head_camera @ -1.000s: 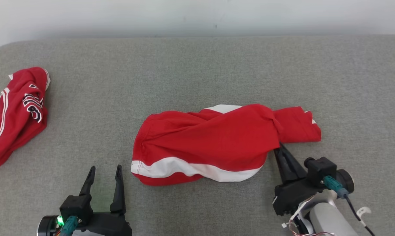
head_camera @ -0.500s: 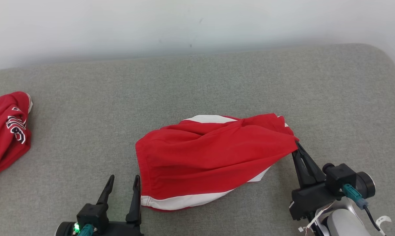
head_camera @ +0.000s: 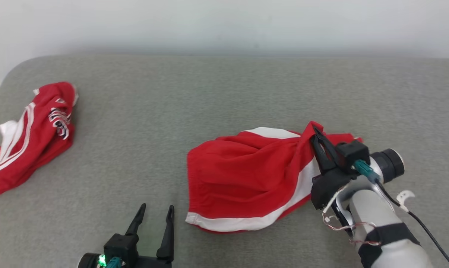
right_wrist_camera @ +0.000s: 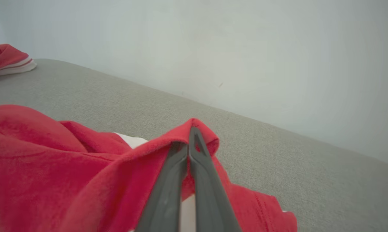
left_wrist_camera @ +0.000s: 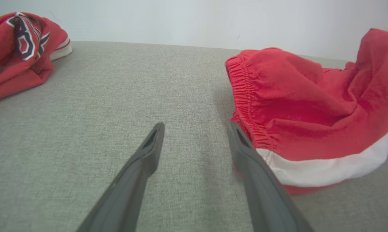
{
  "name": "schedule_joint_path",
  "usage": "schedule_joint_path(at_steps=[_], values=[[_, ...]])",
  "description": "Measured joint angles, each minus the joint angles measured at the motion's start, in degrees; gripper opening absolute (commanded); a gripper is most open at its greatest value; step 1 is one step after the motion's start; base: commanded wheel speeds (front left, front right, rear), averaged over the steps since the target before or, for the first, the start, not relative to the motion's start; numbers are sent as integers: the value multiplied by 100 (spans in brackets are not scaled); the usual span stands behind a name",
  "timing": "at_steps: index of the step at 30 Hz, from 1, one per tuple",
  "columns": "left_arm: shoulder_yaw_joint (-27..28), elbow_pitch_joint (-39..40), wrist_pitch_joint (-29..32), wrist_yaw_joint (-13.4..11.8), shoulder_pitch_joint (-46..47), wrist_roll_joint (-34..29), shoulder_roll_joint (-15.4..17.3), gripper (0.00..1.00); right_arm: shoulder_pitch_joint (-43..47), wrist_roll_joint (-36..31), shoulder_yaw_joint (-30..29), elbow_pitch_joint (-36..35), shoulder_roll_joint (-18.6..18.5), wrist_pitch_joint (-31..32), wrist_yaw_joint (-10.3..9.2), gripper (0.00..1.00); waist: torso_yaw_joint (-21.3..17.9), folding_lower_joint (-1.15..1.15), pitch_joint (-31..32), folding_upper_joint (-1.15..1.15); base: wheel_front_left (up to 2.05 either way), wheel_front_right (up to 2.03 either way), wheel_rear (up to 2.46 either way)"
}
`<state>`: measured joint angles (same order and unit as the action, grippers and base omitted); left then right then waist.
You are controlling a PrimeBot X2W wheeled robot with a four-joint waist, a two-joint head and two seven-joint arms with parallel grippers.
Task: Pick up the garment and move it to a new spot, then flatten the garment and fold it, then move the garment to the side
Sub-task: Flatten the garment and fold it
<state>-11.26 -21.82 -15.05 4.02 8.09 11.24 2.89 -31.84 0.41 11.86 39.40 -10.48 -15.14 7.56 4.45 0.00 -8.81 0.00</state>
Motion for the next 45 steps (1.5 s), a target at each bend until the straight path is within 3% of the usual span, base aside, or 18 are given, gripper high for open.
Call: schedule_joint_path(at_steps=[2,3,4,9,17,21,30,33,35,36,37,39,41,42,45], values=[[-82,-9,0,-5,1,57,0,100,-269,-143,37,531,46,25,0,0,151,0,-39,0,0,0,0],[-144,-24,0,-14,4,105,-1,100,-463,-182,12,991,123,48,0,5,298,0,-80,0,0,0,0],[-168,-27,0,-18,5,105,0,100,-537,-218,10,1162,148,44,0,100,371,0,-101,0,0,0,0],[-144,-16,0,-73,-27,112,0,100,-678,-116,-107,1308,310,19,0,100,609,0,-194,0,0,0,0],[-107,80,0,-92,-64,148,0,100,166,611,-219,-97,42,13,0,100,349,1,-213,0,0,0,0],[-127,102,0,-56,-47,146,0,100,612,883,-187,-464,-63,2,0,100,129,1,-206,0,0,0,0],[-197,88,0,-41,49,126,-2,100,810,1276,-70,-412,-53,2,0,100,49,1,-285,0,0,0,0],[-137,76,0,-32,43,99,-2,100,771,1330,-45,-346,-33,1,0,83,113,1,-309,0,0,0,0],[-113,67,0,-13,35,94,-1,100,744,1343,-54,-311,-34,1,0,60,152,1,-325,0,0,0,0],[-103,66,0,-2,32,93,-1,100,736,1344,-58,-291,-33,1,0,60,169,1,-330,0,0,0,0],[-98,66,0,0,30,93,-1,100,731,1352,-67,-271,-27,1,0,47,183,1,-336,0,0,0,0],[-92,65,0,1,22,93,-1,100,728,1371,-94,-236,-22,1,0,41,202,1,-341,0,0,0,0],[-89,60,0,2,19,93,-1,100,736,1372,-100,-187,-23,1,0,22,204,1,-341,0,0,0,0],[-89,60,0,2,19,93,-1,100,739,1374,-99,-166,-23,1,0,3,201,1,-344,0,0,0,0],[-78,73,0,2,22,90,-1,100,733,1408,-122,-166,-22,2,0,0,175,1,-363,0,0,0,0]])
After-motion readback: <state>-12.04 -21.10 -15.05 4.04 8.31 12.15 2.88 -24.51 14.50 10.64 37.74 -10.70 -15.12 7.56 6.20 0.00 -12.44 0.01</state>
